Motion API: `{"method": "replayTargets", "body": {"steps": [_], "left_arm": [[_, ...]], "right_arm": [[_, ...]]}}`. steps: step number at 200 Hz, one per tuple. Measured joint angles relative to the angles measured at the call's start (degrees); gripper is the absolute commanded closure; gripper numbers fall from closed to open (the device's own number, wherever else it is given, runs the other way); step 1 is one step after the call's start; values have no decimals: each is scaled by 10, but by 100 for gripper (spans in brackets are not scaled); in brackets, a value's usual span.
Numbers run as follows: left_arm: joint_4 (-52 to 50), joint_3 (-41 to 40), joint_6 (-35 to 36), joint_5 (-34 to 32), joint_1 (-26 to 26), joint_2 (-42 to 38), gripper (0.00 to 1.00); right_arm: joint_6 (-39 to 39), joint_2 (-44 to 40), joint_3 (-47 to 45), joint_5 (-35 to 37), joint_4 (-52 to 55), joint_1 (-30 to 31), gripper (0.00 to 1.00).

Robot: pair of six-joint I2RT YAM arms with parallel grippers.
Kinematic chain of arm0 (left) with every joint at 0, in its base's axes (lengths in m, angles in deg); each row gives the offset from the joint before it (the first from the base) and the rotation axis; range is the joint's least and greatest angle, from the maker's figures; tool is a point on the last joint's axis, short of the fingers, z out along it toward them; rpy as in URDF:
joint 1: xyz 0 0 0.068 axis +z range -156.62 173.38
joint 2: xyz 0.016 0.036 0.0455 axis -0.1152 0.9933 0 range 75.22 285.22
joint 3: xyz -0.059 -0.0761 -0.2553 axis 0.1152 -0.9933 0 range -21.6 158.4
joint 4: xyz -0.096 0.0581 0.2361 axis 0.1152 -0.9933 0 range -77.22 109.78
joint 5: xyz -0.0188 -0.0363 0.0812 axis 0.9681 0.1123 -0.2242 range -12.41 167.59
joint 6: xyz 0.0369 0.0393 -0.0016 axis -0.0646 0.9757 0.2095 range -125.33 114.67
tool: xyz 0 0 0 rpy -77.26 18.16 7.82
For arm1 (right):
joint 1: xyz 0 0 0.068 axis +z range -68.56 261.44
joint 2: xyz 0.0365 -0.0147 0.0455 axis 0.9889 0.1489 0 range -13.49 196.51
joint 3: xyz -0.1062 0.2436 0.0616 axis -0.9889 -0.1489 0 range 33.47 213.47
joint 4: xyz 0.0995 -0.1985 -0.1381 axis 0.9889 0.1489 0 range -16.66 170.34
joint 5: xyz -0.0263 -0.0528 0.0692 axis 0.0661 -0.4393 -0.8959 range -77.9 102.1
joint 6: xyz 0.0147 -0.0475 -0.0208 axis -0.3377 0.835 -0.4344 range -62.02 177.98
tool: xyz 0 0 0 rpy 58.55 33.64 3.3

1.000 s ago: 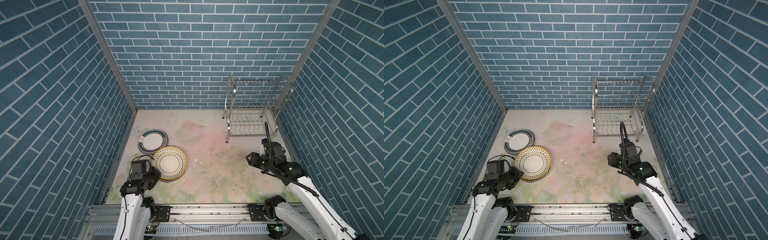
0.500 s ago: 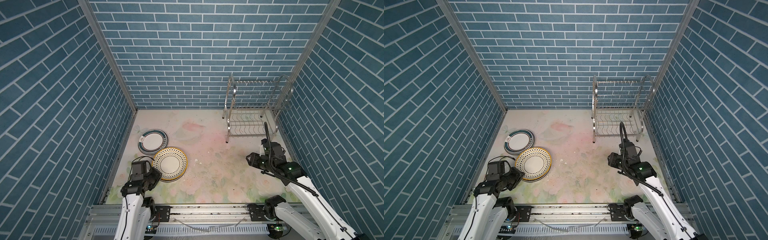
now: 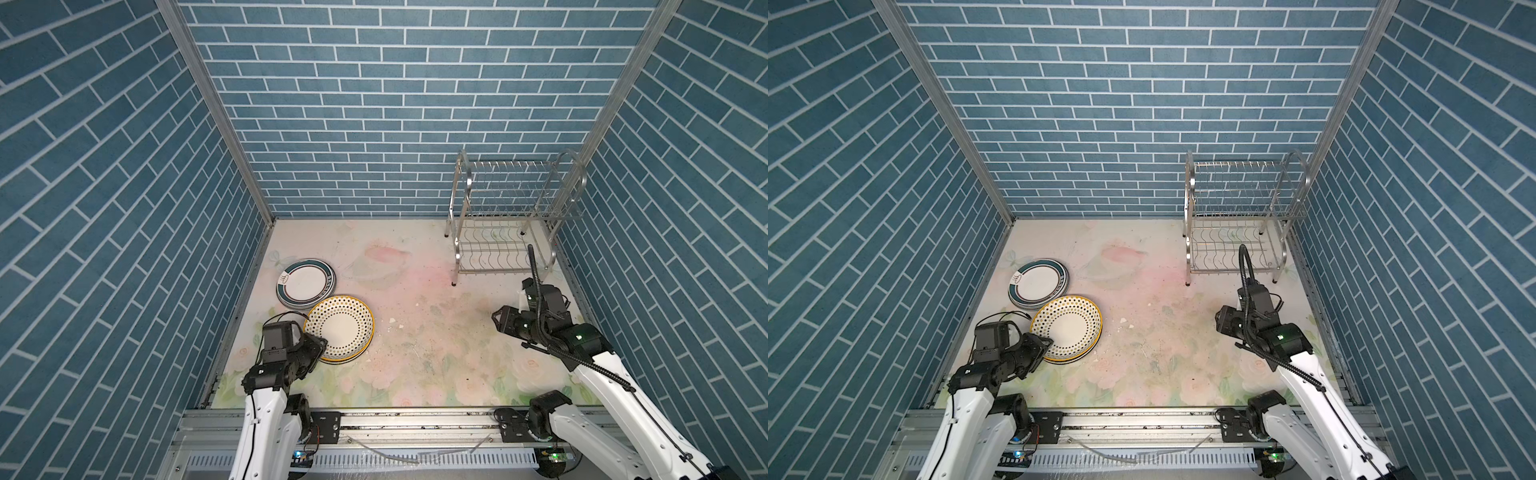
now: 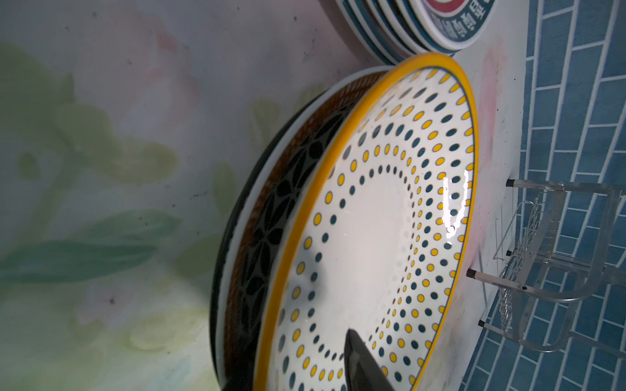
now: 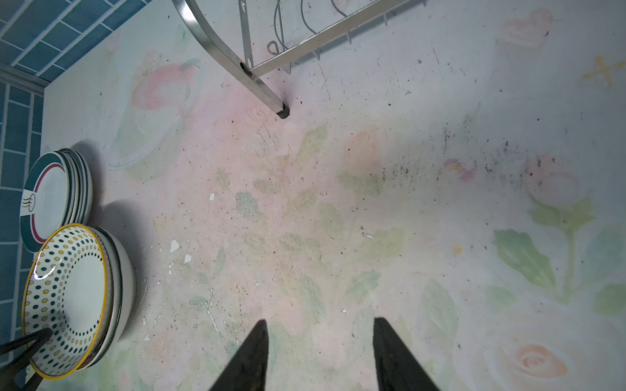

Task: Unload the plates from the dish rack
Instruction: Place the plate among the plates.

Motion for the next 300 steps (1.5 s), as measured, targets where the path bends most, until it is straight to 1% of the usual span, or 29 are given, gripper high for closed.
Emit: {"method": "replayTargets", "body": {"steps": [25,71,84,105,106,112,116,130,149,156,157,160,164,170,172,175,210,234,264,284,290,300], "left_arm": [[5,0,2,3,2,-2,47],[0,9,6,2,6,-9,35],[-2,12,8,2,6,-10,28],[-5,16,5,-3,7,-19,24],[-6,16,5,-2,7,-20,23],[-6,17,5,-4,7,-22,4],[-7,17,7,-4,7,-23,1],[-2,28,5,5,6,-22,1],[-10,34,7,-1,7,-22,1],[-15,36,7,-1,6,-22,1],[-15,36,7,-1,6,-23,1],[-17,37,7,-2,6,-23,1],[-21,39,7,-2,6,-23,1],[-28,42,8,-4,7,-23,1],[-30,43,8,-5,7,-24,1],[-35,45,8,-8,7,-24,1],[-82,54,9,-13,7,-31,1],[-114,65,9,-14,7,-52,1],[-134,114,14,-43,8,-95,1],[-116,149,36,-71,8,-75,1],[-106,156,44,-80,8,-58,1],[-87,166,62,-95,8,-23,1]], "right_arm": [[0,0,-1,5,0,0,49],[0,1,-1,16,0,0,48],[0,1,-1,19,1,0,47],[0,1,-1,22,2,0,46],[0,1,-1,22,2,0,46],[0,1,-1,24,2,0,45],[0,1,-1,24,2,0,44],[1,1,-1,28,2,0,43],[1,1,-1,33,2,0,42],[2,1,-1,35,2,0,40],[1,1,-1,35,2,0,38],[2,1,-1,36,2,0,28],[-1,1,-1,37,2,0,22],[6,1,-1,39,3,0,8],[4,1,-1,40,3,0,4],[7,1,-1,41,3,0,2],[16,7,0,51,9,-1,2],[16,10,2,67,10,-1,2],[19,10,13,102,11,-3,1],[23,10,37,148,8,-4,1],[23,10,44,174,5,-4,1],[18,9,51,229,-3,-4,5]]}}
